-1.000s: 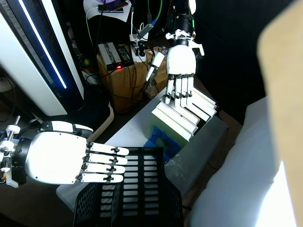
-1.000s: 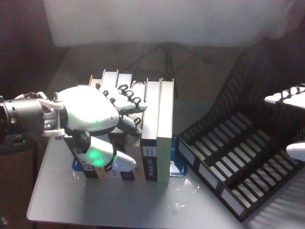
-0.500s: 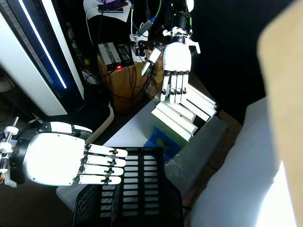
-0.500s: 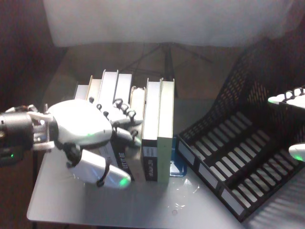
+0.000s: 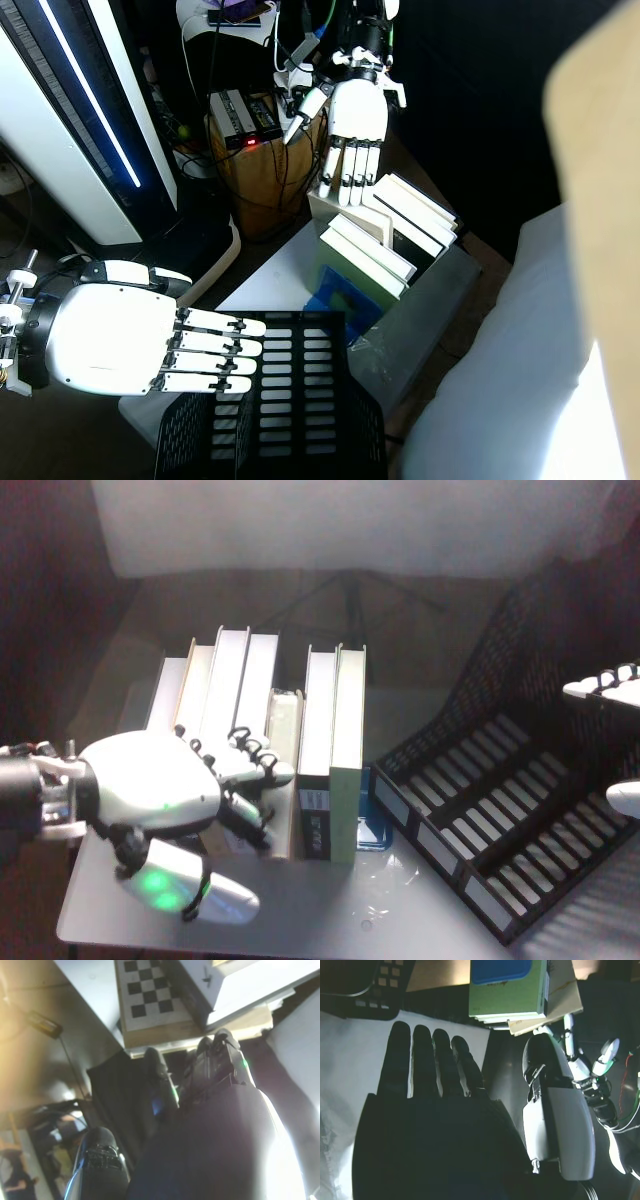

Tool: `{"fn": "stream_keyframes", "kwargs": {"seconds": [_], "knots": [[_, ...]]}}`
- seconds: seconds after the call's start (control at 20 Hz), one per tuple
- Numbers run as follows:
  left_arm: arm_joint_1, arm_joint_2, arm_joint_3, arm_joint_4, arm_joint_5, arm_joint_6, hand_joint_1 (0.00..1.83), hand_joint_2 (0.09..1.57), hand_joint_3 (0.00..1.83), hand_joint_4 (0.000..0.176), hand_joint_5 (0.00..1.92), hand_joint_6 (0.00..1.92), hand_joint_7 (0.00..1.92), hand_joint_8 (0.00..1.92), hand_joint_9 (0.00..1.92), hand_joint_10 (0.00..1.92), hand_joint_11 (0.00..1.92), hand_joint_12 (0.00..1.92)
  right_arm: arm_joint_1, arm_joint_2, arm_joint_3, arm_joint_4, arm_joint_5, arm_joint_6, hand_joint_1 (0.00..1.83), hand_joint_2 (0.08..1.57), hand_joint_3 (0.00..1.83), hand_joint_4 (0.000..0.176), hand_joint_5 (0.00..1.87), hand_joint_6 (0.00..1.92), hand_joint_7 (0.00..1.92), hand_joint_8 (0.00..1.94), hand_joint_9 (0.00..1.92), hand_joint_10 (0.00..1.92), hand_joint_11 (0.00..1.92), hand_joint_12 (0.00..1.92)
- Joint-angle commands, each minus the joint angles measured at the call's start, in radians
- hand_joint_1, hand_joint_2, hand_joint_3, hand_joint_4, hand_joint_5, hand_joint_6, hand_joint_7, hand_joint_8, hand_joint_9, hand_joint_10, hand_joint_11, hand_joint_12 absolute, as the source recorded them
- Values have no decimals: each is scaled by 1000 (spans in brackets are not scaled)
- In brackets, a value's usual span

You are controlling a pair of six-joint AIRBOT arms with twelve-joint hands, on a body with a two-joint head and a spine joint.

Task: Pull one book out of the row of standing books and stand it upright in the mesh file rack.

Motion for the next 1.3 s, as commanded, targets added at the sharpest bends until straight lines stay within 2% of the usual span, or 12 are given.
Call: {"fn": "stream_keyframes", "kwargs": {"seconds": [0.0,0.2,0.25,0.45,0.5,0.65,0.7,0.8,0.9,1.05,1.15,1.25], "knots": [[10,3,-9,6,-28,-9,0,1130,1,1,707,49,0,0,0,0,0,0,0,10,-1,17,105,4,363,1275,0,0,0,0,0,0,0,0,0,0],[35,18,-31,10,-49,-20,0,1134,2,0,680,30,0,0,0,0,0,0,-7,10,-2,24,104,4,371,1279,1,0,0,0,0,0,0,0,0,0],[45,16,-34,10,-57,-29,0,1125,0,13,609,1,0,0,0,0,0,0,-11,10,-2,27,104,4,380,1273,0,0,0,0,0,0,0,0,0,0],[74,6,-38,12,-72,-56,0,1157,11,9,664,24,59,22,0,0,0,0,-13,10,-2,30,104,4,392,1288,4,0,0,0,0,0,0,0,11,9],[82,5,-40,12,-75,-60,0,1164,13,0,687,32,50,15,0,0,0,0,-13,10,-2,30,104,4,402,1286,2,0,0,0,0,0,0,0,17,8],[101,1,-40,11,-81,-80,0,1184,17,2,671,20,2,0,0,0,0,0,-15,10,-2,32,104,4,406,1290,2,0,0,0,0,0,0,0,39,25],[108,1,-41,11,-84,-87,0,1189,18,11,645,8,0,0,0,0,0,0,-16,10,-2,32,104,4,397,1290,2,0,0,0,0,0,0,0,47,36],[120,5,-51,11,-96,-94,0,1211,24,27,557,0,0,0,0,0,0,0,-16,10,-2,34,104,4,411,1292,0,0,0,0,0,0,0,0,1,288],[123,15,-57,-3,-114,-91,0,1243,33,0,538,0,0,0,0,0,0,0,-18,10,-2,36,104,4,413,1294,0,0,0,0,0,0,0,0,0,308],[113,51,-77,-65,-178,-50,64,1324,23,0,496,0,0,0,0,0,0,0,-20,10,-2,41,104,4,396,1294,1,0,0,0,0,0,0,0,0,301],[97,73,-85,-97,-230,-34,370,1342,5,0,300,14,0,0,0,0,0,0,-20,10,-3,41,104,4,401,1288,1,0,0,0,0,0,0,0,0,86],[73,93,-95,-143,-291,-6,399,1361,6,0,168,1,0,0,0,0,0,0,-20,14,-9,41,109,4,405,1297,3,0,0,0,0,0,0,0,0,0]]}}
